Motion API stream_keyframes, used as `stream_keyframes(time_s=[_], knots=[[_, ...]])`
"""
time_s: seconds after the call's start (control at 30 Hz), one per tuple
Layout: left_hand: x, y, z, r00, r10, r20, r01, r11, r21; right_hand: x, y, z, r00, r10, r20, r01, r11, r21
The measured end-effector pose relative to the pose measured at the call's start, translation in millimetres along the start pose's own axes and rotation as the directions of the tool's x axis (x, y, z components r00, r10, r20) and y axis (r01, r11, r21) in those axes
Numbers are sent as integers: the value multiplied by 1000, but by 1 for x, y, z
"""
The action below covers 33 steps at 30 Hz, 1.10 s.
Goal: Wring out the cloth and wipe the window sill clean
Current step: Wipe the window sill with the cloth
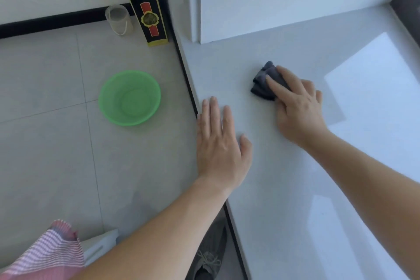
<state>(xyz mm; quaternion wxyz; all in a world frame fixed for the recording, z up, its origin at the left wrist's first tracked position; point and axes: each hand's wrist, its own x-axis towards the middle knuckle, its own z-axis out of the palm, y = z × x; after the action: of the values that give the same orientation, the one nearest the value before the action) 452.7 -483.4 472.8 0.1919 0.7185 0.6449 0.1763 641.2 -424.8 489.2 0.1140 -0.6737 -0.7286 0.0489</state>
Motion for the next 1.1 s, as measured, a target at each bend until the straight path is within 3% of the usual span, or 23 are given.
stream_keyframes(time_s=[0.1, 0.13, 0.27, 0.33, 0.5, 0.53, 0.6, 0.7, 0.77, 0.87, 0.9, 0.93, 0.97, 1.03, 1.1], knots=[[-3, -2, -3, 999, -21, 33, 21, 1000, -8, 8, -14, 2, 949, 313, -50, -311, 950, 42], [-8, -3, -4, 999, -30, 37, 31, 999, -22, 4, -29, 5, 943, 329, -48, -327, 944, 47], [-22, -6, -7, 996, -39, 78, 45, 996, -75, -25, -54, 9, 998, -47, 48, 47, 999, 17], [-22, -8, -9, 994, -32, 107, 41, 995, -86, -24, -34, 2, 989, -122, 89, 120, 993, 18], [-25, -14, -13, 992, -6, 122, 17, 996, -88, -4, -20, -2, 969, 244, -34, -241, 968, 71], [-25, -12, -13, 993, -16, 116, 28, 994, -101, -4, -30, 2, 970, 241, -33, -238, 968, 83], [-23, -6, -13, 994, -52, 97, 65, 988, -137, -10, -44, 9, 999, 49, -23, -47, 996, 74], [-20, 2, -13, 992, -100, 74, 114, 970, -213, 1, -29, 9, 975, -220, 32, 219, 975, 22], [-21, 6, -10, 991, -110, 71, 123, 969, -214, 29, -12, 7, 991, -134, 10, 134, 991, 3], [-23, 9, -2, 992, -127, 23, 129, 977, -169, 70, -22, 12, 980, 195, -32, -193, 979, 72], [-23, 9, 0, 991, -131, -2, 129, 980, -151, 76, -37, 16, 983, 180, -32, -178, 982, 69], [-22, 10, 2, 991, -132, -22, 128, 983, -131, 77, -54, 20, 997, 71, -25, -69, 995, 65], [-22, 10, 3, 991, -132, -36, 127, 986, -108, 76, -69, 24, 995, -104, -3, 104, 992, 75], [-21, 9, 5, 990, -130, -46, 127, 989, -71, 72, -79, 29, 914, -399, 68, 391, 914, 106], [-22, 10, 6, 990, -134, -41, 131, 989, -62, 81, -66, 26, 882, -460, 106, 454, 888, 77]])
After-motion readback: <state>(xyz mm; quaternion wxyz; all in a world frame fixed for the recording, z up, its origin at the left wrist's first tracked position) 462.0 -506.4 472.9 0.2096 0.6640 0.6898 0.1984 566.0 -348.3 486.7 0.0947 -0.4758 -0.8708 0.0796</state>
